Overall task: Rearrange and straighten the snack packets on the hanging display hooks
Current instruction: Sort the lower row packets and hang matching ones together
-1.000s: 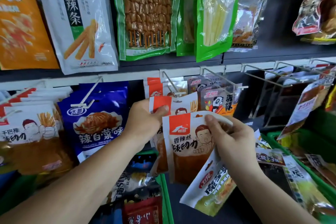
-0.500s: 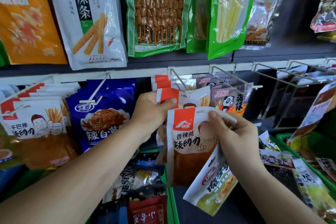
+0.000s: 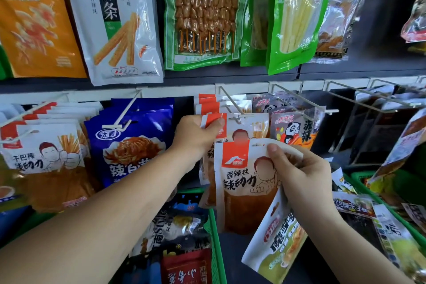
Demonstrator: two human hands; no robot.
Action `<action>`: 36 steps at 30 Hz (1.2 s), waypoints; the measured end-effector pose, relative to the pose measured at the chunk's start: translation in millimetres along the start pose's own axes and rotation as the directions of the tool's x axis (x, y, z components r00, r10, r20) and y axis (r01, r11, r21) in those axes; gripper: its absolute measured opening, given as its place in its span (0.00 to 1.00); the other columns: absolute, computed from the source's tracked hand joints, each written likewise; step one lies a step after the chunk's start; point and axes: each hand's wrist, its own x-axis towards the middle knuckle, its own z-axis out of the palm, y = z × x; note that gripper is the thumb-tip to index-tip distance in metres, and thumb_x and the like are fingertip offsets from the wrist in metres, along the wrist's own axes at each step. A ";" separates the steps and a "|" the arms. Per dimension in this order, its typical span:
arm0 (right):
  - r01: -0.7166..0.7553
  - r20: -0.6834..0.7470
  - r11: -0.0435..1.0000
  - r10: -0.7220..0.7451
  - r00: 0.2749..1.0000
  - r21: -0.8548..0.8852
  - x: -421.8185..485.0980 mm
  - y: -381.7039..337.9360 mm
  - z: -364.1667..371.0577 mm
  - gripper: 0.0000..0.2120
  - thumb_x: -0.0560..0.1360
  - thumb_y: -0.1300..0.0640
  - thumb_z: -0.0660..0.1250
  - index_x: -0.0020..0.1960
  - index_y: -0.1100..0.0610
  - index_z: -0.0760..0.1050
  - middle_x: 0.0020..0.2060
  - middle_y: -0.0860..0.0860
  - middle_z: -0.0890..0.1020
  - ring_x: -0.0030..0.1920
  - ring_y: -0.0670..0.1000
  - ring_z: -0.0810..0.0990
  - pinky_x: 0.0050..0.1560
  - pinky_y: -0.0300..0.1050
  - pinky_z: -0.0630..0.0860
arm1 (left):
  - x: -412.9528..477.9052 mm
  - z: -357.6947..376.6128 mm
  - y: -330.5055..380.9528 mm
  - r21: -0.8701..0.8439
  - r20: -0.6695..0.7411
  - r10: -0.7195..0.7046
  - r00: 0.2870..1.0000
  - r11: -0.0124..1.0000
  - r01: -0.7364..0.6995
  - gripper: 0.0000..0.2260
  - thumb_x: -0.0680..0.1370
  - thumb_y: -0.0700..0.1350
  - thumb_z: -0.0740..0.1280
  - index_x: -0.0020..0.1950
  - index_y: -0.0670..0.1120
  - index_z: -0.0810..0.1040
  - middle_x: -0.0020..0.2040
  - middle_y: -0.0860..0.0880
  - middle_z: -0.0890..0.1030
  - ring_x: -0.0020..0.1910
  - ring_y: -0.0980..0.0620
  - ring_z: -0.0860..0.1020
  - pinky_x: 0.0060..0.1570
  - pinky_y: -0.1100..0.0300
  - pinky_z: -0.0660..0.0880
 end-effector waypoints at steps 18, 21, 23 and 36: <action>-0.070 -0.114 0.997 0.066 0.991 -0.033 5.0 -11.7 14.6 0.24 0.70 0.37 0.77 0.61 0.46 0.77 0.59 0.47 0.72 0.56 0.47 0.79 0.57 0.45 0.76 | -61.1 -6.7 17.7 -0.012 -0.030 0.128 0.991 0.992 -0.128 0.05 0.80 0.45 0.72 0.53 0.51 0.87 0.47 0.55 0.89 0.49 0.58 0.86 0.53 0.57 0.82; -0.103 -0.012 0.994 0.102 0.995 -0.033 5.8 -15.6 10.9 0.21 0.73 0.40 0.76 0.62 0.48 0.77 0.58 0.46 0.66 0.57 0.43 0.74 0.57 0.42 0.73 | -51.9 -4.0 21.6 -0.009 -0.054 0.119 0.991 0.993 -0.120 0.04 0.80 0.45 0.72 0.51 0.51 0.87 0.46 0.54 0.89 0.48 0.54 0.87 0.52 0.54 0.84; -0.075 0.047 0.994 0.078 0.996 -0.074 5.0 -15.1 10.9 0.18 0.74 0.48 0.78 0.60 0.50 0.77 0.59 0.49 0.68 0.55 0.46 0.76 0.54 0.43 0.75 | -47.9 -2.2 22.0 0.005 -0.073 0.118 0.990 0.993 -0.117 0.04 0.79 0.44 0.73 0.50 0.52 0.87 0.46 0.54 0.89 0.48 0.55 0.87 0.52 0.55 0.83; 0.078 0.139 0.974 -0.049 0.989 -0.212 5.9 -6.2 -2.3 0.05 0.76 0.55 0.77 0.43 0.53 0.82 0.33 0.50 0.83 0.32 0.44 0.79 0.31 0.37 0.76 | -43.5 10.0 15.5 0.114 -0.048 0.205 0.978 0.973 -0.199 0.05 0.80 0.45 0.72 0.48 0.48 0.87 0.44 0.51 0.88 0.44 0.59 0.85 0.39 0.66 0.82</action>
